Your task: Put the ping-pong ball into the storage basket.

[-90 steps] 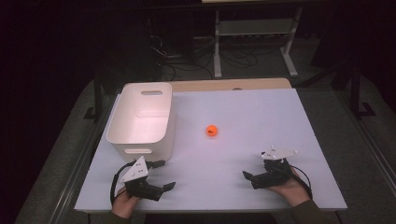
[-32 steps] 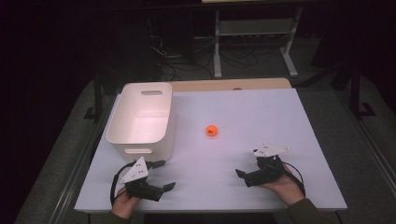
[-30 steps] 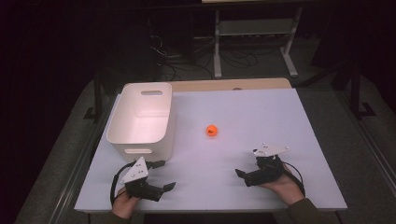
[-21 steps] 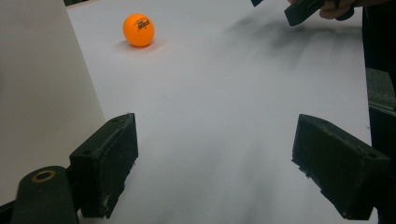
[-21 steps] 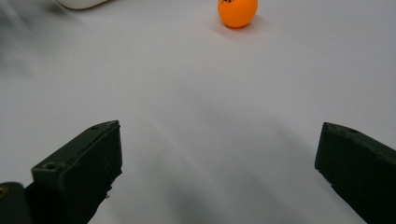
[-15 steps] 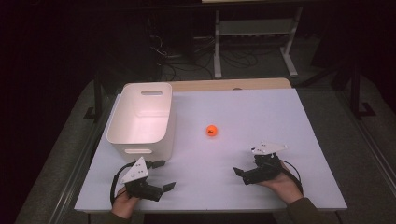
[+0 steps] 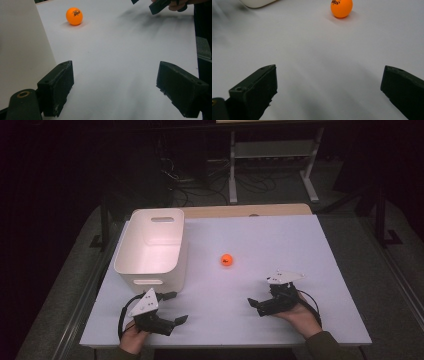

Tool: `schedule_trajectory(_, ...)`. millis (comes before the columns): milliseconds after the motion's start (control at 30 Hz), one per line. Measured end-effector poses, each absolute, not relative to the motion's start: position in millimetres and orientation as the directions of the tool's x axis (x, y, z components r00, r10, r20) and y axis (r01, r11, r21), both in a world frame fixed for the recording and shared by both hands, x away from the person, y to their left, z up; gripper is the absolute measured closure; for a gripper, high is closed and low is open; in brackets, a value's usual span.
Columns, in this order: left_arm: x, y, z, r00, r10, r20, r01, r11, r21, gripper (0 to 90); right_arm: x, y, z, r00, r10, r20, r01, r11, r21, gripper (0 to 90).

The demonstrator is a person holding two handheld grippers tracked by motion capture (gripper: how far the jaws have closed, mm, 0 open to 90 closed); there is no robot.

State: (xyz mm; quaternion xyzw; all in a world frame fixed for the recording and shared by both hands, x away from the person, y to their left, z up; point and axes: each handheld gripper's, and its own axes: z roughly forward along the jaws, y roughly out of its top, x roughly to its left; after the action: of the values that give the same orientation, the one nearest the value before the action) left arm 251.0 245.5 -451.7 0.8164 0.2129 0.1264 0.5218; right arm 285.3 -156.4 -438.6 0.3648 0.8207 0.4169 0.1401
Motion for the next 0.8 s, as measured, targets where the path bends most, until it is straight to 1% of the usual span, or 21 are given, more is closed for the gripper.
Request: schedule_trajectory(800,251.0,245.8,-451.6,0.877,0.481,-0.016,0.216,-0.363,0.906,14.2,295.0,-144.6,-441.4,-0.700,0.709,0.082,0.486,0.389,0.783,0.4)
